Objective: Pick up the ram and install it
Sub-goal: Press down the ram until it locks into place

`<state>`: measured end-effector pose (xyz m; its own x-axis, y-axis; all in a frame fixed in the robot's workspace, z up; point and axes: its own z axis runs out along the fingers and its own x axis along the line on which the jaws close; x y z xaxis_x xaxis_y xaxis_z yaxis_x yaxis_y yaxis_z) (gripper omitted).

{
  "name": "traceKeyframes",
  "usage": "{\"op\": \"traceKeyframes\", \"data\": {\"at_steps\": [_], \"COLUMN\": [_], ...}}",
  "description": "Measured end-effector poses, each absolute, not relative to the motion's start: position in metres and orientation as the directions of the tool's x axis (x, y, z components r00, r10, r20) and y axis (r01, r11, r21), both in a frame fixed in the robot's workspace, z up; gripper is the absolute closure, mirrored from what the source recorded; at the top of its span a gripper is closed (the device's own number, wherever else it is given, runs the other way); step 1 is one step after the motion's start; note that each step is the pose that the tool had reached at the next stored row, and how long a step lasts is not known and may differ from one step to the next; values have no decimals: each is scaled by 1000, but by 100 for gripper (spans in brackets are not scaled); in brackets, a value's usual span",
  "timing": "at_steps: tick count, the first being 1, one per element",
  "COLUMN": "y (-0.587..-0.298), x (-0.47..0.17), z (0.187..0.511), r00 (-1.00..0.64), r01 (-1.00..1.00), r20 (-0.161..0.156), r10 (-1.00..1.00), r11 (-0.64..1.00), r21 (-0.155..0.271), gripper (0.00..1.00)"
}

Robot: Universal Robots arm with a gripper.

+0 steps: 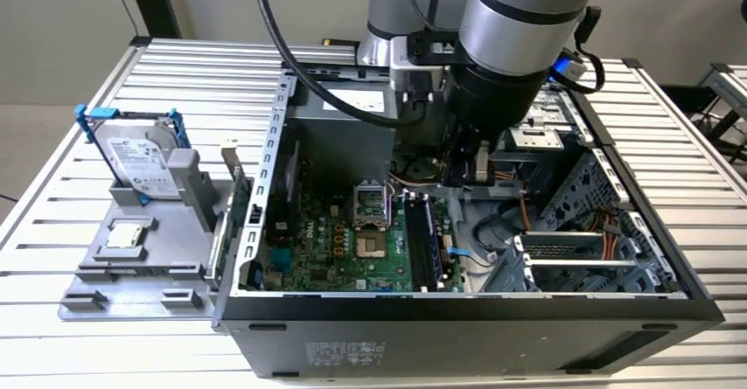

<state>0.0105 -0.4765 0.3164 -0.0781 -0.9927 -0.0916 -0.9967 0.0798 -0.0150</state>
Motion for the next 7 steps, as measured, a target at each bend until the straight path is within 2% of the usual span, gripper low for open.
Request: {"op": "traceKeyframes", "data": {"at_steps": [7], "y": [-476], "x": [11], "z": [318], "r00": [-78], "r01": [-997], "r20": [-91], "r10": [-993], "r11": [80], "r21": [-15], "gripper": [100]}}
